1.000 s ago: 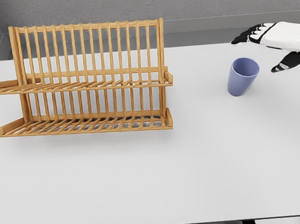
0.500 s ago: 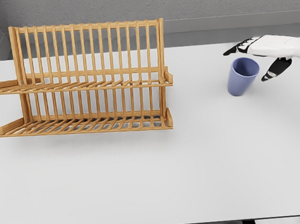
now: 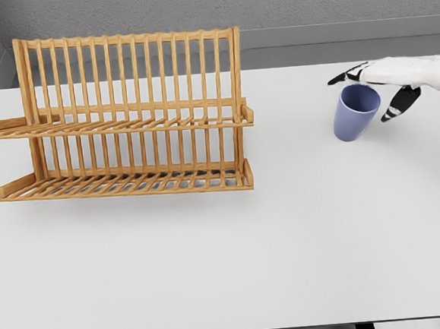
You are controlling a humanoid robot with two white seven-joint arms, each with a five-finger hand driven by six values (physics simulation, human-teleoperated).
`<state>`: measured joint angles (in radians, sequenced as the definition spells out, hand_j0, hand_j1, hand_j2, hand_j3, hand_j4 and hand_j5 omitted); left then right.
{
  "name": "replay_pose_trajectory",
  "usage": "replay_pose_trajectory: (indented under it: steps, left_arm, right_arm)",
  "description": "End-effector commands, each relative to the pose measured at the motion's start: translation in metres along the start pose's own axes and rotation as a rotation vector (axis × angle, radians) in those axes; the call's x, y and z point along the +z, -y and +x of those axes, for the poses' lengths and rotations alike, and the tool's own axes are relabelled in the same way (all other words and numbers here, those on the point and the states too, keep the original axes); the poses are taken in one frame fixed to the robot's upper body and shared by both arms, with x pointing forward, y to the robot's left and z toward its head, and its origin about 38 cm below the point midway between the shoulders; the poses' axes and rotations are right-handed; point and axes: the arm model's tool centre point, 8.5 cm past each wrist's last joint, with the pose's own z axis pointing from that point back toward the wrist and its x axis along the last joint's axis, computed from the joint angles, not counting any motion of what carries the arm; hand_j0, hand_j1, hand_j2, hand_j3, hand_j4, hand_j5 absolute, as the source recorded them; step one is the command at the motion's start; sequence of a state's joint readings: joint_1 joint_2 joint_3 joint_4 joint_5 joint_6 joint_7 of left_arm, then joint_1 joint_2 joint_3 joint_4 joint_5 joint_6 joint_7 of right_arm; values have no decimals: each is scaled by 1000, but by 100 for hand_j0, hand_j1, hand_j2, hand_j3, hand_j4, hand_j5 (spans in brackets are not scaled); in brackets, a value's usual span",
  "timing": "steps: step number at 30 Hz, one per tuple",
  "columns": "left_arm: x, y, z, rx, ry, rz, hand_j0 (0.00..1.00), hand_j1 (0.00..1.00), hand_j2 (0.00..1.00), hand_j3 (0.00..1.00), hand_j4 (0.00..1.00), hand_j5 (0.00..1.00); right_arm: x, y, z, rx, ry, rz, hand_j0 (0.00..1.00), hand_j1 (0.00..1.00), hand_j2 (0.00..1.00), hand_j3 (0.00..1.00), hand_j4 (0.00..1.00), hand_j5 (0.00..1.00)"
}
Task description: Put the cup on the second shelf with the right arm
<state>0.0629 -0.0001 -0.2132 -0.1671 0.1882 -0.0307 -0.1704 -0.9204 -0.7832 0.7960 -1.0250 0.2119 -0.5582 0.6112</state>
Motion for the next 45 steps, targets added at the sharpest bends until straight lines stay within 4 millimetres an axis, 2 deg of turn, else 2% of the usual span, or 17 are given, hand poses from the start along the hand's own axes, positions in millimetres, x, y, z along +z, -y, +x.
replay_pose_trajectory:
  steps: [1, 2, 9, 11, 12, 20, 21, 24, 30, 38, 42, 45]
  left_arm:
    - [0, 0, 0, 0, 0, -1, 100, 100, 100, 100, 100, 100]
    - [0, 0, 0, 1, -1, 0, 100, 100, 100, 100, 100, 100]
    - [0, 0, 0, 0, 0, 0, 100, 100, 100, 100, 100, 100]
    - [0, 0, 0, 0, 0, 0, 100, 100, 100, 100, 100, 100]
    - [0, 0, 0, 0, 0, -1, 100, 100, 100, 100, 100, 100]
    - [0, 0, 0, 0, 0, -1, 100, 100, 100, 100, 100, 100]
    - [0, 0, 0, 0, 0, -1, 100, 100, 100, 100, 100, 100]
    - [0, 0, 0, 0, 0, 0, 100, 100, 100, 100, 100, 100]
    - [0, 0, 0, 0, 0, 0, 100, 100, 100, 100, 100, 100]
    - [0, 0, 0, 0, 0, -1, 100, 100, 100, 100, 100, 100]
    - [0, 0, 0, 0, 0, 0, 100, 100, 100, 100, 100, 100]
    - [0, 0, 0, 0, 0, -1, 100, 100, 100, 100, 100, 100]
  right_arm:
    - [-8, -5, 1, -14, 4, 13, 100, 100, 100, 100, 100, 100]
    - [-14, -3, 3, -15, 11, 11, 100, 100, 100, 100, 100, 100]
    - [-14, -3, 3, -12, 13, 14, 100, 100, 100, 100, 100, 100]
    - [-14, -3, 3, -12, 13, 14, 85, 85, 85, 85, 85, 85]
    - [-14, -3, 4, -11, 15, 14, 82, 82, 82, 82, 82, 82]
    - [-15, -5, 4, -7, 19, 21, 82, 82, 82, 82, 82, 82]
    - [-15, -5, 4, -6, 20, 22, 75, 75, 75, 75, 75, 75]
    - [-15, -4, 5, -3, 22, 19, 69, 69, 69, 69, 69, 69]
    - [-15, -3, 6, -3, 22, 19, 64, 64, 64, 64, 64, 64]
    - [-12, 8, 7, 13, 24, -3, 61, 61, 61, 61, 61, 61]
    - [-7, 26, 10, 42, 25, -29, 61, 61, 61, 61, 61, 61]
    - [-6, 40, 23, 80, 48, -49, 61, 61, 61, 61, 61, 61]
